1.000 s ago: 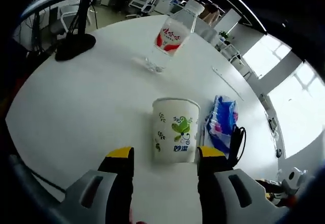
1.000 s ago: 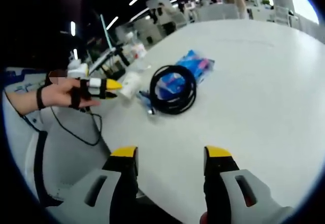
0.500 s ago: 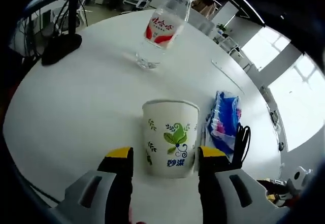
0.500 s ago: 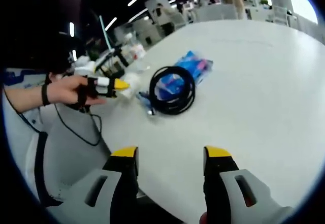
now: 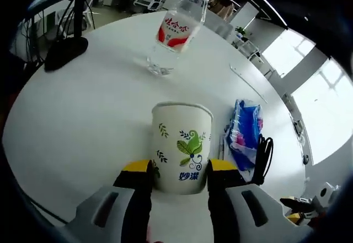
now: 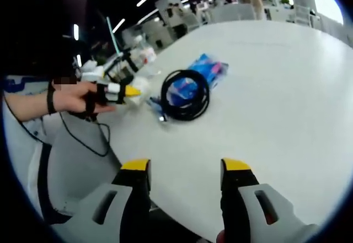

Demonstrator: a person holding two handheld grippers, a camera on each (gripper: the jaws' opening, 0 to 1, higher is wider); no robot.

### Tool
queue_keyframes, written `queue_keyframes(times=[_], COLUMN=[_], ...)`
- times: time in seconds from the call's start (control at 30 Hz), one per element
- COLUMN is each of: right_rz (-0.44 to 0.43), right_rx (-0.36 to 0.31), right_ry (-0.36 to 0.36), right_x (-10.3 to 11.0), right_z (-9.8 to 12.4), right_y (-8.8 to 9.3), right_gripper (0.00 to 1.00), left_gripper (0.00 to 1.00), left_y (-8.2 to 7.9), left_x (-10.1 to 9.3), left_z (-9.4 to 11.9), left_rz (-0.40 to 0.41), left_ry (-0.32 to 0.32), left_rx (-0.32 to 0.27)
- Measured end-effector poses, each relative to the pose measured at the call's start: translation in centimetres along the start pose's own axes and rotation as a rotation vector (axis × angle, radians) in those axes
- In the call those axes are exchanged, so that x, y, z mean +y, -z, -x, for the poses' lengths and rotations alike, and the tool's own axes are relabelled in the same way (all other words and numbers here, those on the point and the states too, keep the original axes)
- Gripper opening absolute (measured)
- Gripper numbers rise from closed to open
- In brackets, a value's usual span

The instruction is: Arrange the tabletop items into an orderly group along one side of the table until the central work area is clear of visible clutter.

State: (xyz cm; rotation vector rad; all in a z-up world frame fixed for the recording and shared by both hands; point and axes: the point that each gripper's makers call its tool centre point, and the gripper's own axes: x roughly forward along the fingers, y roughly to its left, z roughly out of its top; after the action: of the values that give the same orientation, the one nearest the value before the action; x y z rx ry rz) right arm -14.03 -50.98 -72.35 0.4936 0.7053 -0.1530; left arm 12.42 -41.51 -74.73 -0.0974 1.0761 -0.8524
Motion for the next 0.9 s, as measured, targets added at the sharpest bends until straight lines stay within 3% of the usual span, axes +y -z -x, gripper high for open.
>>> queue_keyframes(times=[0.37, 0.63, 0.9], right_rz=[-0.005, 0.06, 0.052], right_rx=[0.001, 0.031, 0.011], right_ry=[-0.019, -0.068, -0.102], right_x=[0.6, 2.5, 3.6], right_z=[-1.1, -1.8, -2.4], right_y=[0.4, 0.6, -0.4], right_gripper=[0.48, 0.47, 0.46], left_gripper=[0.38, 0.38, 0.38], left_y=[2.4, 3.8, 5.5], left_x=[0.3, 0.0, -1.1], left_z=[3.1, 4.6, 5.3], left_rz=[-0.042, -0.064, -0.203], left_ry=[0.045, 0.067, 0.103], left_rx=[0.002, 0.019, 0.059])
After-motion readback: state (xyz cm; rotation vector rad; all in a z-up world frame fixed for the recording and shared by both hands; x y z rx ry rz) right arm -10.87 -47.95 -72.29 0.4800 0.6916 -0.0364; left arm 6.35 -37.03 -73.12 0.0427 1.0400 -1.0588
